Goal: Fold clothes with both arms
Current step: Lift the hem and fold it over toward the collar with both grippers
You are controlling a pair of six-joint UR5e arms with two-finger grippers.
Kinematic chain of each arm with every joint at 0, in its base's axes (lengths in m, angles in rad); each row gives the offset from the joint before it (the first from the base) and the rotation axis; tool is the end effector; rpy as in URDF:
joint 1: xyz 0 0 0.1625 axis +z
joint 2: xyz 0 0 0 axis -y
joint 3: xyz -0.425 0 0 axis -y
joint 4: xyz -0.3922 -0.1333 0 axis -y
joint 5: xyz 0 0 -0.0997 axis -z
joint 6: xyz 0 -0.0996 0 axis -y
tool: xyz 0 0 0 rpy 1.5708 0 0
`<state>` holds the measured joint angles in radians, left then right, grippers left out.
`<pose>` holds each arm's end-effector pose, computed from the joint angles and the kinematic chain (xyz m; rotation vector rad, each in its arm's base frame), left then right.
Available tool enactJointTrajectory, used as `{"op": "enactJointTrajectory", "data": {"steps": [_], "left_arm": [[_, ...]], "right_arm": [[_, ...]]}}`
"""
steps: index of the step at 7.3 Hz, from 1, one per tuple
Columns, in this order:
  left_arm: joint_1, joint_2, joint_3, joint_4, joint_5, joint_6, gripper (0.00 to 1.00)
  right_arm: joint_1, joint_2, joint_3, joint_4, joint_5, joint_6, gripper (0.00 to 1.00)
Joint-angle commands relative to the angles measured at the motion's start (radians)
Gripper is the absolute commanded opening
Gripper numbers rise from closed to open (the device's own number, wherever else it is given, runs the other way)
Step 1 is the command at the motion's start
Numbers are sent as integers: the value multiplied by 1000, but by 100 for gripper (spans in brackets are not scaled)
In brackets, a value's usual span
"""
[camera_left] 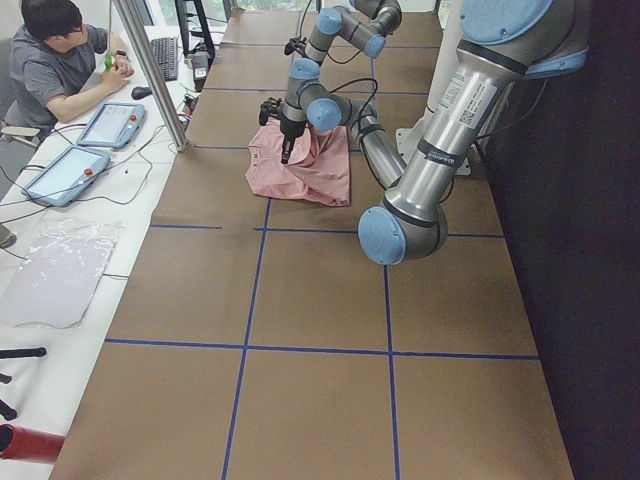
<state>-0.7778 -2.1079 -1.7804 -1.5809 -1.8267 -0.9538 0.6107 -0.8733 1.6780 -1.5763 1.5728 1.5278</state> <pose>0.3829 -0.5289 0.2629 0.2966 0.7331 -0.0555 -0.4855 -0.5023 0.2036 0.2581 -0.7673 0.5360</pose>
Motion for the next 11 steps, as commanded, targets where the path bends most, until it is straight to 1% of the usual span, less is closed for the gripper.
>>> {"op": "enactJointTrajectory", "data": {"steps": [1,2,3,4,5,7,8,9,10,11], "left_arm": [[-55,-67,367,-300,3,56,26],[-89,-73,462,-411,6,119,63],[-104,-70,464,-415,6,175,100],[-107,-58,455,-422,3,197,100],[-109,-31,403,-422,0,216,100],[-98,57,235,-415,-6,201,100],[-94,93,163,-413,-15,191,100],[-62,142,104,-419,-49,129,100],[-14,199,19,-419,-43,50,100],[47,282,-69,-422,-36,-30,100]], "right_arm": [[113,114,-426,265,55,-136,0],[144,137,-534,319,59,-208,66],[159,135,-538,320,64,-251,100],[168,135,-537,320,82,-270,100],[175,137,-525,320,101,-308,100],[184,113,-453,314,191,-319,100],[184,78,-401,314,197,-321,100],[184,56,-361,311,199,-319,100],[184,51,-342,309,199,-319,100],[184,50,-337,309,197,-317,100]]}}
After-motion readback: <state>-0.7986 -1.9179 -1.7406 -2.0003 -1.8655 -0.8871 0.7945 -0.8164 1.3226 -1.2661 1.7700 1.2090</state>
